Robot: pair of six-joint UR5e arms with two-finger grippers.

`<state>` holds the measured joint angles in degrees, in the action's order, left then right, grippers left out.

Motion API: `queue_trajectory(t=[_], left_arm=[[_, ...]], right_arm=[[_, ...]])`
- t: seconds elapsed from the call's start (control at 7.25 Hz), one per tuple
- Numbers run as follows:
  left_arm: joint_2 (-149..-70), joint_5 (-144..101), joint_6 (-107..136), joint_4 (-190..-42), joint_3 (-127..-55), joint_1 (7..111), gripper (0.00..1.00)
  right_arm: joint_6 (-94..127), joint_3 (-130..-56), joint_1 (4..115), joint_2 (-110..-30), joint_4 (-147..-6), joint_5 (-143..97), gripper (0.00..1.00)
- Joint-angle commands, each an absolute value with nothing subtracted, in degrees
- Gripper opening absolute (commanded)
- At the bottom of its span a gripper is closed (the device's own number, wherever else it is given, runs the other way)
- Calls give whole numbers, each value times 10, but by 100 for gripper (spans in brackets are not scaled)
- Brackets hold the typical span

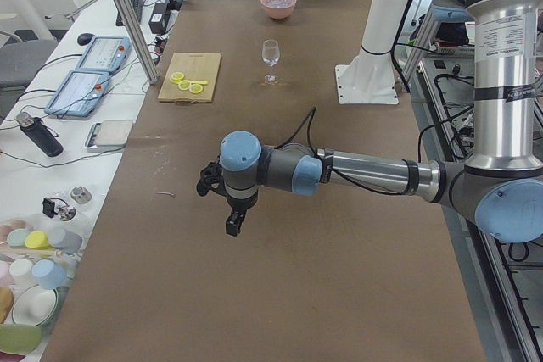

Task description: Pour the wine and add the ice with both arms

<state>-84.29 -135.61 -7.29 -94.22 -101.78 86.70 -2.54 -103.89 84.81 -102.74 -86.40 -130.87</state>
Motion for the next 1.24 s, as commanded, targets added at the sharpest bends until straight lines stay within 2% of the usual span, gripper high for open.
queue_trajectory(t=[0.0,0.83,1.1], left_arm=[[-843,-1356,-73,-943,-1017,866,98],[-848,-1351,-70,-952,-1034,867,98],[-849,-1351,-69,-1006,-1027,866,98]], right_arm=[[-25,-1039,848,-1027,-864,-1308,100],[-32,-1046,848,-1016,-861,-1307,100],[-26,-1047,848,-1019,-807,-1312,100]])
